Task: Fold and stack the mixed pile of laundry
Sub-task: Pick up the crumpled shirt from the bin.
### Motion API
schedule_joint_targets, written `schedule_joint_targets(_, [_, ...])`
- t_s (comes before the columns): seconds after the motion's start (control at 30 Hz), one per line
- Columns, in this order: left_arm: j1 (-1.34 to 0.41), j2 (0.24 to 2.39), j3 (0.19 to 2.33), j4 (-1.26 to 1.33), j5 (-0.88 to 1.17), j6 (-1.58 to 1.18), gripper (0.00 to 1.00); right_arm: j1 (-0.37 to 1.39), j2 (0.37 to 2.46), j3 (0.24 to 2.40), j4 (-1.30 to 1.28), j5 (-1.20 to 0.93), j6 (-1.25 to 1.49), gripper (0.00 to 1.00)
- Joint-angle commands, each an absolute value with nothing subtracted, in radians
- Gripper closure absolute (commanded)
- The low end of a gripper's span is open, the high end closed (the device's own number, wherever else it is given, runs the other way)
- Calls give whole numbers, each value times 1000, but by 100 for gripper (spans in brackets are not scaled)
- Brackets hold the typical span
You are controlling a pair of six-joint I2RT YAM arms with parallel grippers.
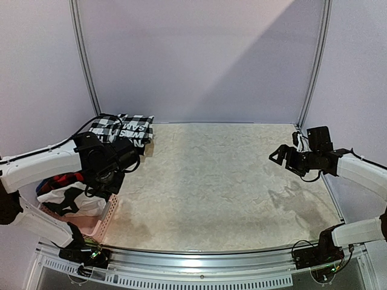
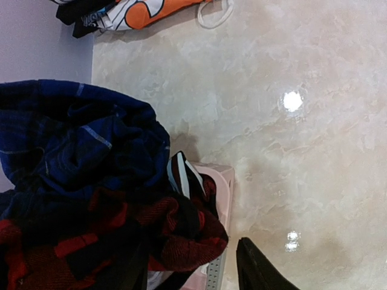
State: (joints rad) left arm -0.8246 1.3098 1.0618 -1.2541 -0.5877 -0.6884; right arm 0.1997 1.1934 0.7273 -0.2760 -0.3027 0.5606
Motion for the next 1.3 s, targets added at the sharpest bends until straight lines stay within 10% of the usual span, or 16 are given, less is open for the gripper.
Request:
schedule_joint_targets(0.0, [-798, 1331, 1066, -1230, -601, -676, 55, 192, 1203, 749, -271, -314, 561, 1])
schedule_joint_targets(0.23, [-787, 1302, 1056, -1238, -652, -674, 100, 192, 1224, 753, -272, -319, 560, 1])
schedule_joint_targets(1.0, [-781, 1206, 1779, -1656, -958, -696, 100, 191, 1276, 762, -271, -327, 556, 1])
schedule_joint_targets(1.27, [-784, 1179, 1890, -1441, -827, -537, 100, 191, 1292, 758, -255, -336, 552, 1])
